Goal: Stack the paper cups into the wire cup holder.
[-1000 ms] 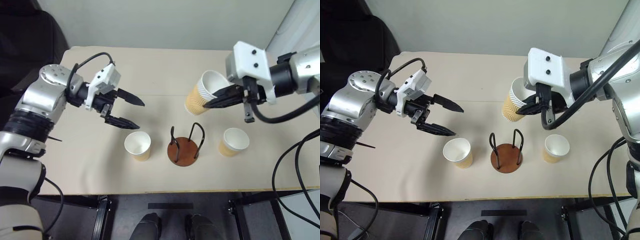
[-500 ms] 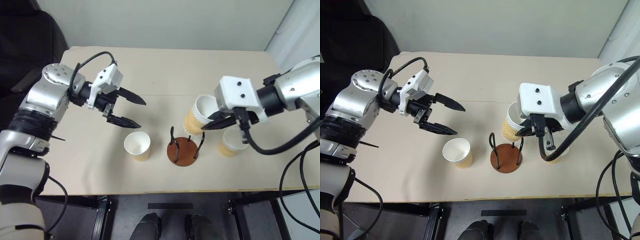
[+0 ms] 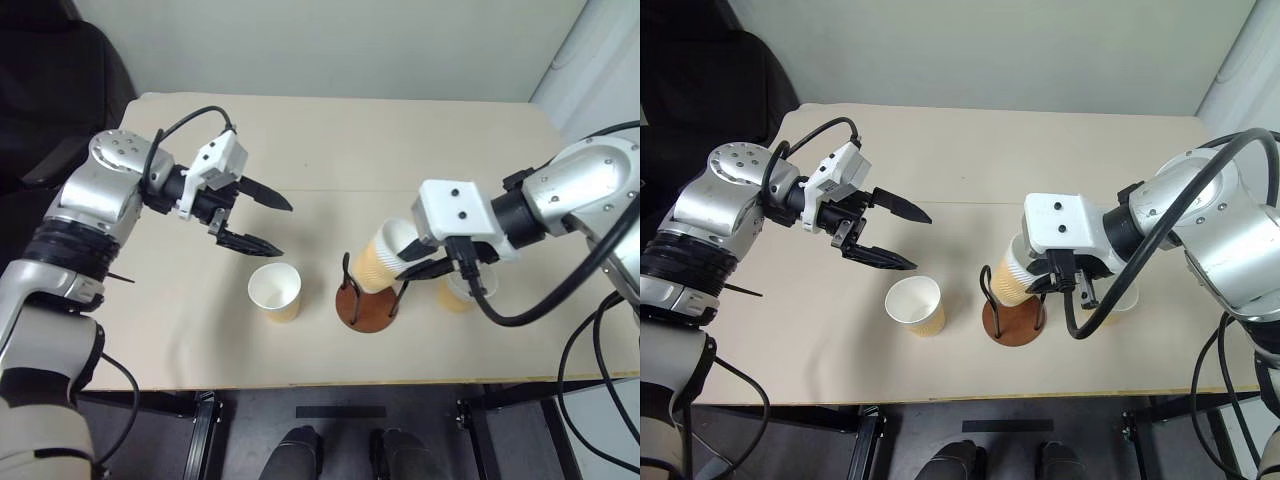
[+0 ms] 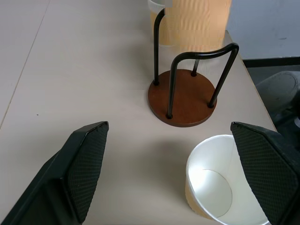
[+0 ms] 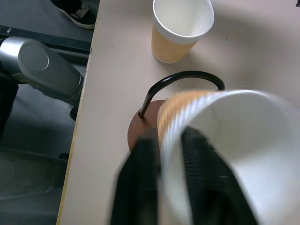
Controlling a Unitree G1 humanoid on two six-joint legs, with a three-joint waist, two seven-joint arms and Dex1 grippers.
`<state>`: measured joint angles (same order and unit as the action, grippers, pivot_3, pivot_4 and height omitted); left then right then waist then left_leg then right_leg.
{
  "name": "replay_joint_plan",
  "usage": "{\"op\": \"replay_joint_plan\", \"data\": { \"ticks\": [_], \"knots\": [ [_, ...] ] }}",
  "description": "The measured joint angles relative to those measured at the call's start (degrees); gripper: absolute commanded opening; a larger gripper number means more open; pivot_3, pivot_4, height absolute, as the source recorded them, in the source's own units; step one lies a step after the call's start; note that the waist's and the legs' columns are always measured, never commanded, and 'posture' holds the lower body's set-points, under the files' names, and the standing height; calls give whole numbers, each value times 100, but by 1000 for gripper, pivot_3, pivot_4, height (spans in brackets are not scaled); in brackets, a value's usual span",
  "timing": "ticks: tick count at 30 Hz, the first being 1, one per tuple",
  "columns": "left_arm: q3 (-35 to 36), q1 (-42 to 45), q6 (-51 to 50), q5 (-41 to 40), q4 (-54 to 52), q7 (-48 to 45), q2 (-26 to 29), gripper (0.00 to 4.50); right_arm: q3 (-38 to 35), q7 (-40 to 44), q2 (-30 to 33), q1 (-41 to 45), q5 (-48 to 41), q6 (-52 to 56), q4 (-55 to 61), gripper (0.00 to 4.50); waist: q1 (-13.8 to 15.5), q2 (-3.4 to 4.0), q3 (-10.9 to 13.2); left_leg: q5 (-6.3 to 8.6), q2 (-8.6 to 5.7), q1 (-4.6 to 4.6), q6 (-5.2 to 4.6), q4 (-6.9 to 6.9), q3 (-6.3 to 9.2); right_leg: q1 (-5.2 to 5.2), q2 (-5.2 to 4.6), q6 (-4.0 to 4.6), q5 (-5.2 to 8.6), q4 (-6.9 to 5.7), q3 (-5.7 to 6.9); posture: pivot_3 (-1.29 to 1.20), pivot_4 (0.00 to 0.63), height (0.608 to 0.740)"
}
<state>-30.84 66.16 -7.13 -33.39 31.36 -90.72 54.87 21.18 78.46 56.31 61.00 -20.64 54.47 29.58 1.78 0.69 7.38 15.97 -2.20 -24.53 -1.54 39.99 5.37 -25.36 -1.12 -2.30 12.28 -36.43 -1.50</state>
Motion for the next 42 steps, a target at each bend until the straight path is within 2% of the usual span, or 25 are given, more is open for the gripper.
{"op": "replay_joint_plan", "data": {
  "ticks": [5,8,11,16,18,22,23,25,29,36,42],
  "knots": [
    [0,1,43,9,24,0,-31,4500,-20,-273,-315,54,-75,177,-143,3556,-4,0,0,-1,0,0,-1,1,0,-3,0,0,0,-5,0,0,150,740],
    [15,1,51,9,37,0,-53,4500,-246,-540,-507,100,-188,343,-276,4479,-2,0,0,-1,0,-1,-1,2,0,-3,0,0,0,-4,0,0,150,740],
    [59,1,49,6,43,0,-93,4500,-629,-898,-716,139,-331,542,-372,4479,-2,0,0,-1,0,-2,-1,2,0,-4,0,0,0,-3,0,0,150,740],
    [135,-4,-35,-24,19,-1,-109,4500,-1787,-1796,-1150,147,-740,1260,-433,4479,1,0,0,-1,-1,-3,-1,3,0,-5,0,0,0,-4,1,0,150,740],
    [172,-4,-69,-38,-4,-2,-118,4500,-2159,-2024,-1142,47,-905,1530,-332,4479,12,-1,-1,-1,-1,-4,-1,3,0,-5,0,0,0,-3,1,0,150,740],
    [256,-9,-201,-126,-35,-5,-138,4500,-2836,-2172,-513,-981,-1299,2090,262,4479,67,-2,-1,0,-5,-13,-1,4,2,-1,-1,-1,-1,12,2,0,150,740],
    [263,-2,-215,-144,-51,-6,-160,4500,-2938,-2168,-180,-1334,-1365,2143,458,4479,88,-2,-1,0,-5,-14,0,3,2,-1,-2,-2,0,13,3,0,150,740],
    [263,7,-237,-154,-40,-7,-186,4500,-3021,-2084,470,-2019,-1389,2041,758,4479,102,-2,-1,1,-2,-13,2,0,2,-1,-2,-3,0,11,3,0,150,740],
    [254,25,-238,-162,-7,-8,-232,4500,-3105,-1831,1346,-3319,-1246,1406,978,4479,100,-2,-1,2,-1,-6,5,2,-3,-1,-2,-5,0,-4,-3,0,150,740],
    [242,89,-194,-155,12,-8,-326,4500,-3200,-1705,1844,-4239,-898,323,890,4479,55,-2,-1,0,-1,19,6,8,-12,4,-2,-7,0,-42,-12,0,150,740],
    [243,80,-200,-153,-19,-8,-295,4500,-2985,-1708,1866,-4567,-552,-373,672,4479,36,-3,-2,0,-2,19,5,10,-13,5,-2,-7,0,-43,-13,0,150,740]
  ]
}}
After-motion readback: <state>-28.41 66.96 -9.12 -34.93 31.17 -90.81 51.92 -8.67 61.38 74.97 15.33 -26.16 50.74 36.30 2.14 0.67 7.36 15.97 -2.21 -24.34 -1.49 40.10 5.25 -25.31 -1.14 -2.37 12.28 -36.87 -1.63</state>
